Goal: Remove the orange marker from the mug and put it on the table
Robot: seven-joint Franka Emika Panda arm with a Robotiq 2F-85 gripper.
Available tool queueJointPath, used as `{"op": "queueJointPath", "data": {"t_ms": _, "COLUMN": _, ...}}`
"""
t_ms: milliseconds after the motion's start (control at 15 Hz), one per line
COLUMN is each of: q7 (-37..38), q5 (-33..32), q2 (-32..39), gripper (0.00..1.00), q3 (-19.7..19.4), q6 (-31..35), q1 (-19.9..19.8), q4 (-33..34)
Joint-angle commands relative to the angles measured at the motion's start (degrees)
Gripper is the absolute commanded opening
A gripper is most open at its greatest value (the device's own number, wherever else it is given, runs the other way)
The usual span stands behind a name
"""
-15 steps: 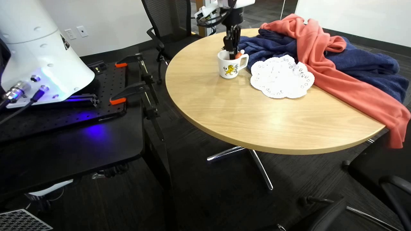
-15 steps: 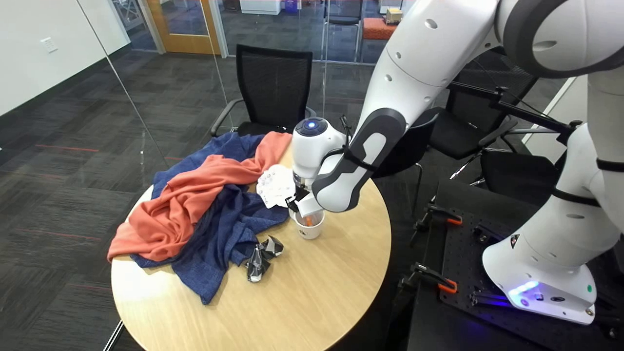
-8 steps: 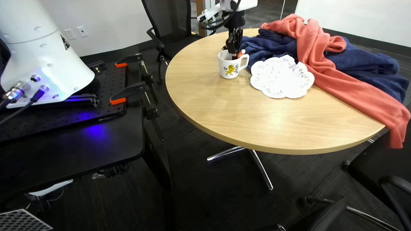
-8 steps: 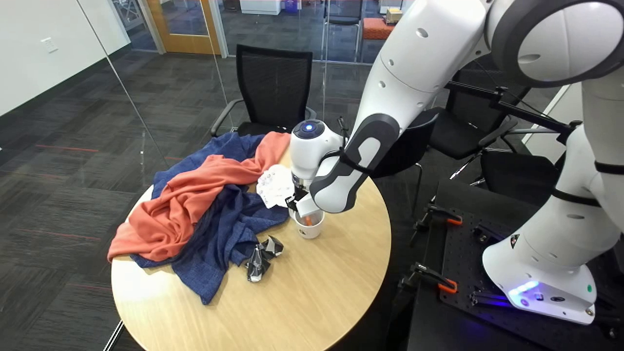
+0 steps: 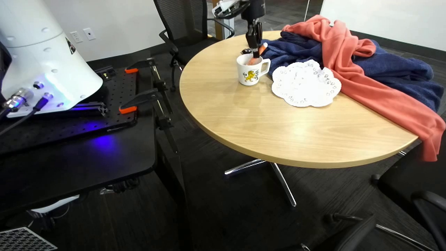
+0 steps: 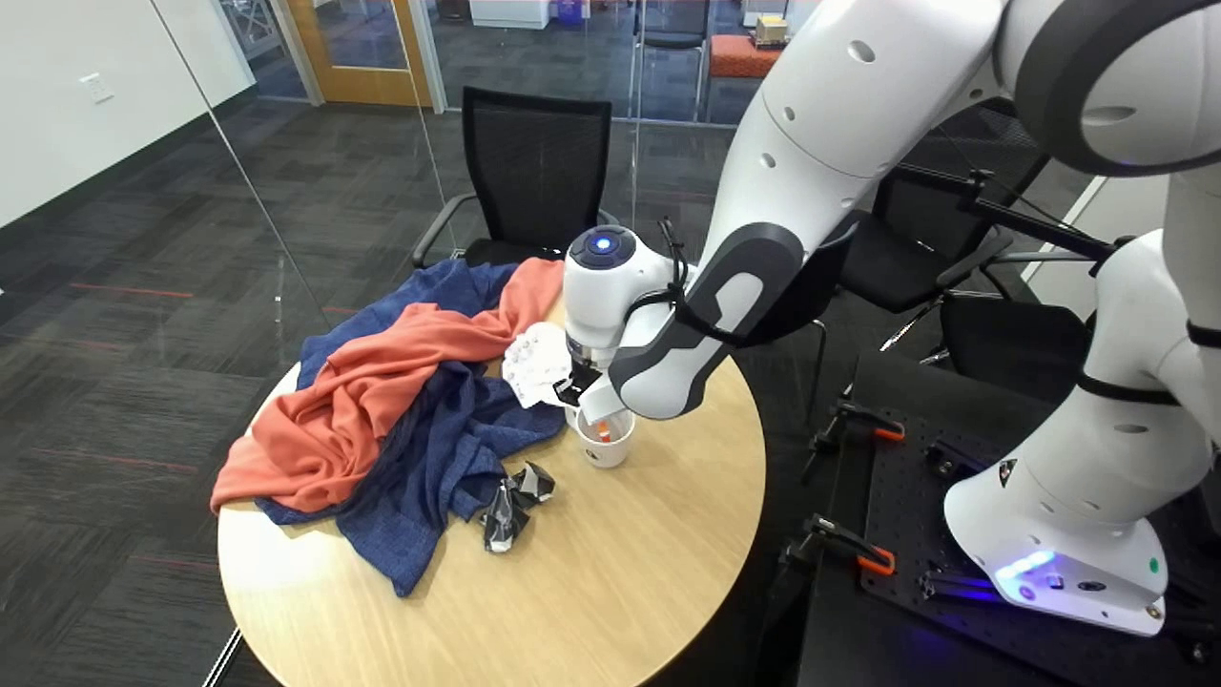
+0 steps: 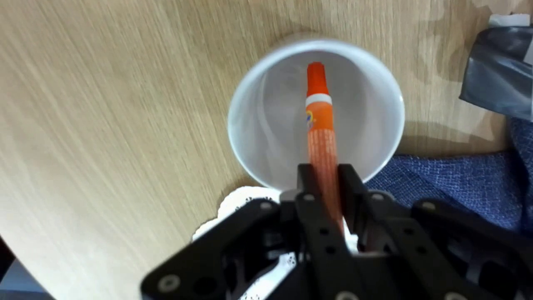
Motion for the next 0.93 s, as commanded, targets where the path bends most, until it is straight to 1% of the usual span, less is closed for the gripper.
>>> {"op": "queueJointPath", "data": {"t_ms": 0, "q7": 2.5, "q5": -4.4, "q2": -9.2, "gripper": 0.05, "q3": -5.2, "q6": 1.0, "q1": 6.2, "q4": -7.2}}
{"op": "queueJointPath", "data": {"t_ms": 133, "q7": 2.5, "q5": -7.7, "q2": -13.1, "gripper": 0.05, "q3": -6.2, "q6": 0.5, "q1": 7.7, "q4": -9.3}}
{"op": "queueJointPath", "data": {"t_ms": 267, "q7": 0.9, "q5": -10.4, "q2": -16.8, "gripper": 0.05, "q3": -4.5, "q6": -0.6, "q1": 6.8, "q4": -10.9}}
{"op": "queueJointPath", "data": {"t_ms": 400, "q7": -3.1, "q5": -10.4, "q2": -19.5, "gripper": 0.05, "q3": 0.2, "q6": -2.1, "q1": 3.2, "q4": -12.2}}
{"op": "queueJointPath", "data": {"t_ms": 533, "q7": -8.2, "q5": -8.2, "q2": -20.7, "gripper": 0.05, "q3": 5.3, "q6": -3.7, "q1": -0.2, "q4": -12.9}}
{"op": "queueJointPath", "data": {"t_ms": 667, "q7": -14.0, "q5": -5.1, "q2": -20.1, "gripper": 0.05, "q3": 10.4, "q6": -5.0, "q1": -3.6, "q4": -12.8}}
{"op": "queueJointPath", "data": {"t_ms": 800, "q7": -19.1, "q5": -2.4, "q2": -18.6, "gripper": 0.05, "q3": 14.2, "q6": -6.4, "q1": -5.7, "q4": -12.1}}
{"op": "queueJointPath", "data": {"t_ms": 867, "q7": -21.1, "q5": -1.4, "q2": -17.7, "gripper": 0.05, "q3": 15.4, "q6": -7.0, "q1": -6.3, "q4": -11.6}}
